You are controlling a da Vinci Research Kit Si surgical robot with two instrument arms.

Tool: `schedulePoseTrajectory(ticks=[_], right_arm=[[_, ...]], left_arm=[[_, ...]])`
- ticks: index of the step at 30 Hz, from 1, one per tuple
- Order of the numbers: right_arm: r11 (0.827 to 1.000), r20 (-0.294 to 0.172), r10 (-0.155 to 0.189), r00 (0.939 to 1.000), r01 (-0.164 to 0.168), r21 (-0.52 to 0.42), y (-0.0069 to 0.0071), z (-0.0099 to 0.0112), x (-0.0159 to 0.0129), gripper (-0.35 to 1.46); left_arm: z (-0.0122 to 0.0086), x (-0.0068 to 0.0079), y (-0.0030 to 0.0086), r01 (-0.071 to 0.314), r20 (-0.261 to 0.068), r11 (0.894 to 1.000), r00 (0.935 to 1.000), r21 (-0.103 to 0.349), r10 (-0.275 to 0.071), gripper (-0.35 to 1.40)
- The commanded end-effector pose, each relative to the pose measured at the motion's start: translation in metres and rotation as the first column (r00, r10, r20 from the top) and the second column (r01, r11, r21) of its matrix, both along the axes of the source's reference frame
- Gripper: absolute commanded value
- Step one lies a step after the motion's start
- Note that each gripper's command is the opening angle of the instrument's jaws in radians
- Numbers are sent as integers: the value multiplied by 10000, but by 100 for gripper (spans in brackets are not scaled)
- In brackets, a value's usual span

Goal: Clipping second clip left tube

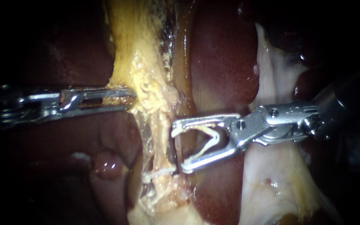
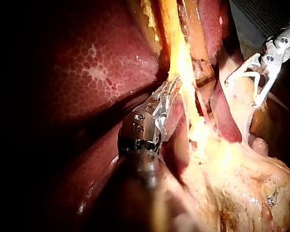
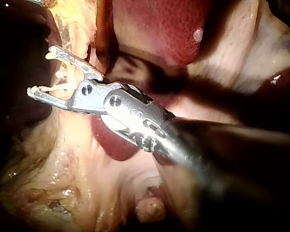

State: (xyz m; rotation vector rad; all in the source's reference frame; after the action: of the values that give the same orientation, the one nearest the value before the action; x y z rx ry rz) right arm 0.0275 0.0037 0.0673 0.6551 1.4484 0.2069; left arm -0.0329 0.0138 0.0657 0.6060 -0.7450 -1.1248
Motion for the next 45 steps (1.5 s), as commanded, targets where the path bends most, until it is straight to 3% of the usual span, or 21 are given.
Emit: schedulePoseTrajectory(ticks=[1, 8, 11, 16, 21, 30, 33, 37, 45], right_arm=[[10000, -5, -6, 10000, 6, 0, 0, 0, 0, 53], [10000, -6, -11, 10000, 11, -7, -1, 0, 0, 53], [10000, -6, -14, 10000, 14, -16, -2, 1, 0, 53], [10000, -4, -16, 10000, 16, -38, -5, 3, 1, 53], [9999, 35, -26, 10000, 26, -104, -12, 10, 5, 53], [9976, 891, -451, 9950, 402, 559, -35, 39, 25, 51], [9961, 1247, -601, 9904, 514, 721, -38, 52, 30, 49], [9944, 1846, -907, 9786, 790, 700, -42, 71, 30, 46], [9941, 2722, -694, 9597, 438, 989, -37, 86, 26, 44]], left_arm=[[-1, 0, 0, -2, 6, 10000, 10000, -4, 2, -35], [-5, 2, 0, -13, 16, 10000, 10000, 10, 13, -35], [-17, 7, 5, -62, 66, 9999, 10000, 95, 61, -35], [-42, 21, 16, 145, 10, 9999, 9999, 24, -145, -35], [-53, 28, 19, 241, 28, 9997, 9997, -13, -241, -35], [-55, 28, 17, 253, 20, 9997, 9997, -14, -253, -35], [-57, 28, 16, 257, 17, 9997, 9997, -13, -257, -35], [-58, 28, 16, 301, 10, 9995, 9995, 35, -301, -35], [-60, 27, 15, 306, 7, 9995, 9995, 38, -306, -35]])
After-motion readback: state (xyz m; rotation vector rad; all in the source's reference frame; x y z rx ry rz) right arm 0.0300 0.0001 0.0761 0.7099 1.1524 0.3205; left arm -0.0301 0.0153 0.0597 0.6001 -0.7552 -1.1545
